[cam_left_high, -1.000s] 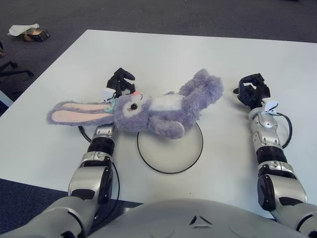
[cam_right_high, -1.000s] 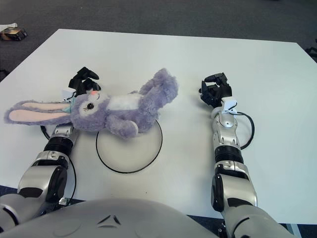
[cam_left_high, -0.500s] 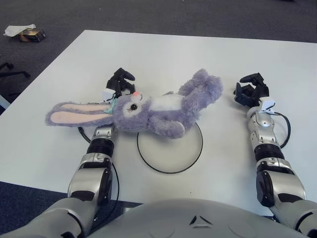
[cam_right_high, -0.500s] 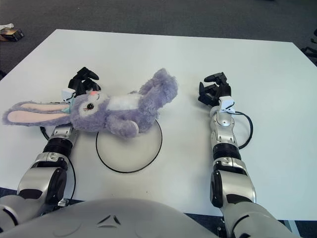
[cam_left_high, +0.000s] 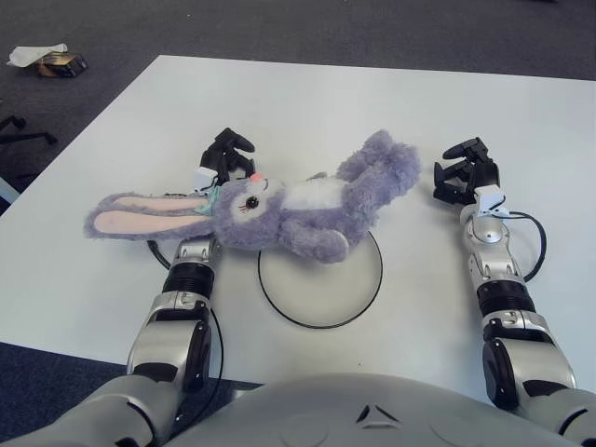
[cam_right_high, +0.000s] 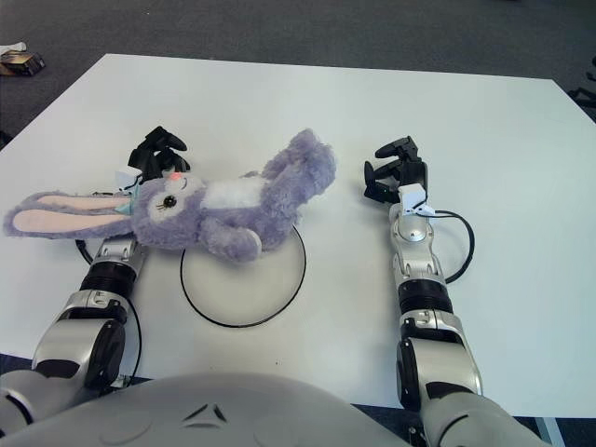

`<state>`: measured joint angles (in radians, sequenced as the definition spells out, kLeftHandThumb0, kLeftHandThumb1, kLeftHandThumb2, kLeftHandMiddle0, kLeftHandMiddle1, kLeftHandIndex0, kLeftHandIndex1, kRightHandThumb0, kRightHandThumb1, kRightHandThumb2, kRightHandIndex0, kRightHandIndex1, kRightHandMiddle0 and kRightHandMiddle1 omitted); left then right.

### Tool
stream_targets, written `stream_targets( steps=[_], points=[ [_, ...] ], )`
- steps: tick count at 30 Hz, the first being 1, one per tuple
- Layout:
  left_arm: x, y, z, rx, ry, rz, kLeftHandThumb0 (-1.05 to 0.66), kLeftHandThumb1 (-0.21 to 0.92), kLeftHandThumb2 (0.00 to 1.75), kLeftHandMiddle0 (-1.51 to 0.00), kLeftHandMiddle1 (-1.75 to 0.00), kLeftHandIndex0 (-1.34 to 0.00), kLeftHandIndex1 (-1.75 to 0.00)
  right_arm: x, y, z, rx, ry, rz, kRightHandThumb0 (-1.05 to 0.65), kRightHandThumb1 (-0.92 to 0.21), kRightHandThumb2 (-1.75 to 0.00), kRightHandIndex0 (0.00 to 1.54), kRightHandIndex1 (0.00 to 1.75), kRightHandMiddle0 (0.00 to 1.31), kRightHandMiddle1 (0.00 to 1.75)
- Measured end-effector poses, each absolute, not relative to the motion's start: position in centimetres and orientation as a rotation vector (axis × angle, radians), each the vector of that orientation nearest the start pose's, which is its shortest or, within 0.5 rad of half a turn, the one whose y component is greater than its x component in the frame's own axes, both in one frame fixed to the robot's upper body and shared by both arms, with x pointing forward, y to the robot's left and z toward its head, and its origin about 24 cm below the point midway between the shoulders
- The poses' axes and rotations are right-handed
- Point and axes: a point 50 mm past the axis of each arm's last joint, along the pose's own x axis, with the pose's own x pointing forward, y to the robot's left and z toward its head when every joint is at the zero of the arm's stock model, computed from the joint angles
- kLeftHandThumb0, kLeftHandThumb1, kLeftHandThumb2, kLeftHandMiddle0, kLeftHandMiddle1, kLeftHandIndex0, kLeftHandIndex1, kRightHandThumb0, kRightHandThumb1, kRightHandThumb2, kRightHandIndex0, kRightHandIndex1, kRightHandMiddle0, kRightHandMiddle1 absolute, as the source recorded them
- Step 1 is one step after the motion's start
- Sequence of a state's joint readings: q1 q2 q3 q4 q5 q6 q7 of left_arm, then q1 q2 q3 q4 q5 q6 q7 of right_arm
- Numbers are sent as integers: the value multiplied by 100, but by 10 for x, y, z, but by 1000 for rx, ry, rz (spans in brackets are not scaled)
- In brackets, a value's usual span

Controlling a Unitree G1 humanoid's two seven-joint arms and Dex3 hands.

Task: Put the doll into the plate.

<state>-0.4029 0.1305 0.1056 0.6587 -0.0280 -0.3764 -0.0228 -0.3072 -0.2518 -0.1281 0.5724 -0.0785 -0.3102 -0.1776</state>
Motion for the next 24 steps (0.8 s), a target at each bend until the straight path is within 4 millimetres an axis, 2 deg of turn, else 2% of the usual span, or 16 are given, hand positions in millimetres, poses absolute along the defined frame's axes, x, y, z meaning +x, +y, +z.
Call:
stream_targets(
  steps=[24],
  points=[
    [316,179,42,84,-125,10,-1,22,144,-57,-175,-56,-175,298,-226,40,-148,-104,-173,-1,-31,-131,67,165,38,175]
  ],
)
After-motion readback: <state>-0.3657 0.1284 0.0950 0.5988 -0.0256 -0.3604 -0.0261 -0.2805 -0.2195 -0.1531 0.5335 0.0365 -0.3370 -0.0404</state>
